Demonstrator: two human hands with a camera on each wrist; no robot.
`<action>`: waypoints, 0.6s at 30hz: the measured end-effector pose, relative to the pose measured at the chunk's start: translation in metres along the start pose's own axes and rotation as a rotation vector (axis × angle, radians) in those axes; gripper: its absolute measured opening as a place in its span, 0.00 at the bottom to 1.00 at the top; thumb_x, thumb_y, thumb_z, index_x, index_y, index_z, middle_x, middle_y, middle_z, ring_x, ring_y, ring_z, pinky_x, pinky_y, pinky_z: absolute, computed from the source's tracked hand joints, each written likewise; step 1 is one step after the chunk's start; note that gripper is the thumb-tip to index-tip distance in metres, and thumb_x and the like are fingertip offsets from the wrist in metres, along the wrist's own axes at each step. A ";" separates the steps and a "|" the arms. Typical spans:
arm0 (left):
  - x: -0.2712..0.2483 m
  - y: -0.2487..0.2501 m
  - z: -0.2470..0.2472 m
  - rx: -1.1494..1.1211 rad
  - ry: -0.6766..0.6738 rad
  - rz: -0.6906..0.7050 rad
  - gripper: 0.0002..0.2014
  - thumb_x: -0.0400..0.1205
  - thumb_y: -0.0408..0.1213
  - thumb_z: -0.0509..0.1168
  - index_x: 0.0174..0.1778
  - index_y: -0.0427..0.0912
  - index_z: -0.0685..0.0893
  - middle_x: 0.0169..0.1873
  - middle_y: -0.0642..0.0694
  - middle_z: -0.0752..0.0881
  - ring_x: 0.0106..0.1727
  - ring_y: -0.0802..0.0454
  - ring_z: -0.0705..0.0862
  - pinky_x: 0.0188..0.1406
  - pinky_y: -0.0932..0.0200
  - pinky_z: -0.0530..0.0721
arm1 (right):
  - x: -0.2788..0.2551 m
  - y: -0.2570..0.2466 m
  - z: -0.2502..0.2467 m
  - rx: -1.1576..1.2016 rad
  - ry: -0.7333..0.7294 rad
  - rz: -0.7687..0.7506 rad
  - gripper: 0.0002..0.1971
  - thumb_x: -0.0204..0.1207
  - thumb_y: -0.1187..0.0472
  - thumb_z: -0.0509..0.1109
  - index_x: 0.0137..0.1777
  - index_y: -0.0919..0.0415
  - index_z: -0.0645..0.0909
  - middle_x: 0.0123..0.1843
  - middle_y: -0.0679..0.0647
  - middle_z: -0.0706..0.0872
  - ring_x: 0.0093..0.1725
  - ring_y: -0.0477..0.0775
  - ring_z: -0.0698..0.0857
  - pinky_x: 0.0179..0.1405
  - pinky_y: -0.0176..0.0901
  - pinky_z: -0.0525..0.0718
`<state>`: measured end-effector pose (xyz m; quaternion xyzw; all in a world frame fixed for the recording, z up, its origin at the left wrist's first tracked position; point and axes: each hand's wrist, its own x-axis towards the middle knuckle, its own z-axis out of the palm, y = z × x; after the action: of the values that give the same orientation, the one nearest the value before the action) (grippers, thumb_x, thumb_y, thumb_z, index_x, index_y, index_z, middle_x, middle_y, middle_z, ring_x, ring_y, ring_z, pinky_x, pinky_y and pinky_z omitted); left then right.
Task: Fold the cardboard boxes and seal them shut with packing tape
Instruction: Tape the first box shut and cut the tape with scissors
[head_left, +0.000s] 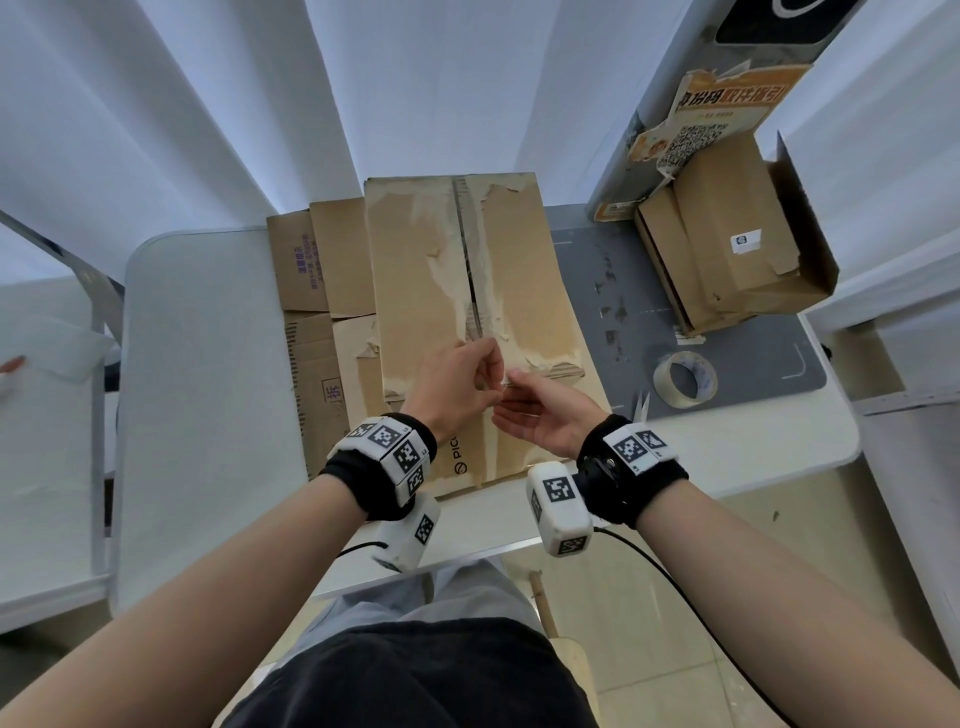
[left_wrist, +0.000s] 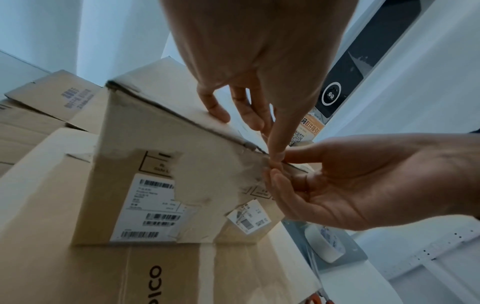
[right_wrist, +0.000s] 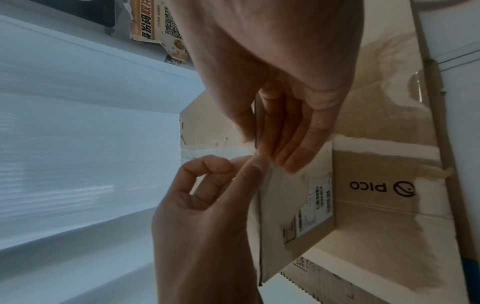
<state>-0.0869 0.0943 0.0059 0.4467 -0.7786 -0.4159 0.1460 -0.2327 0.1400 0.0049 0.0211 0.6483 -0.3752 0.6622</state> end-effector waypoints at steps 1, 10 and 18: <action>-0.001 -0.001 0.001 0.013 -0.006 0.012 0.11 0.71 0.28 0.75 0.40 0.46 0.80 0.35 0.54 0.82 0.42 0.53 0.79 0.48 0.45 0.82 | 0.000 0.000 0.001 0.003 0.000 -0.001 0.13 0.84 0.59 0.70 0.41 0.67 0.82 0.37 0.61 0.85 0.40 0.57 0.86 0.48 0.51 0.92; -0.009 -0.010 0.007 0.072 0.022 0.132 0.10 0.73 0.30 0.74 0.40 0.46 0.79 0.35 0.54 0.83 0.45 0.51 0.78 0.50 0.44 0.82 | -0.004 0.007 0.001 -0.040 -0.027 -0.027 0.10 0.80 0.58 0.74 0.51 0.67 0.86 0.43 0.60 0.88 0.43 0.55 0.87 0.50 0.48 0.91; -0.011 -0.019 0.010 0.035 0.078 0.171 0.12 0.72 0.30 0.77 0.38 0.46 0.79 0.34 0.56 0.81 0.44 0.52 0.76 0.44 0.56 0.79 | -0.005 0.008 -0.002 -0.064 -0.046 -0.052 0.07 0.82 0.63 0.72 0.52 0.68 0.85 0.42 0.60 0.88 0.42 0.55 0.87 0.54 0.48 0.89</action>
<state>-0.0762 0.1040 -0.0132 0.3970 -0.8148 -0.3705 0.2033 -0.2291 0.1492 0.0054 -0.0253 0.6450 -0.3718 0.6672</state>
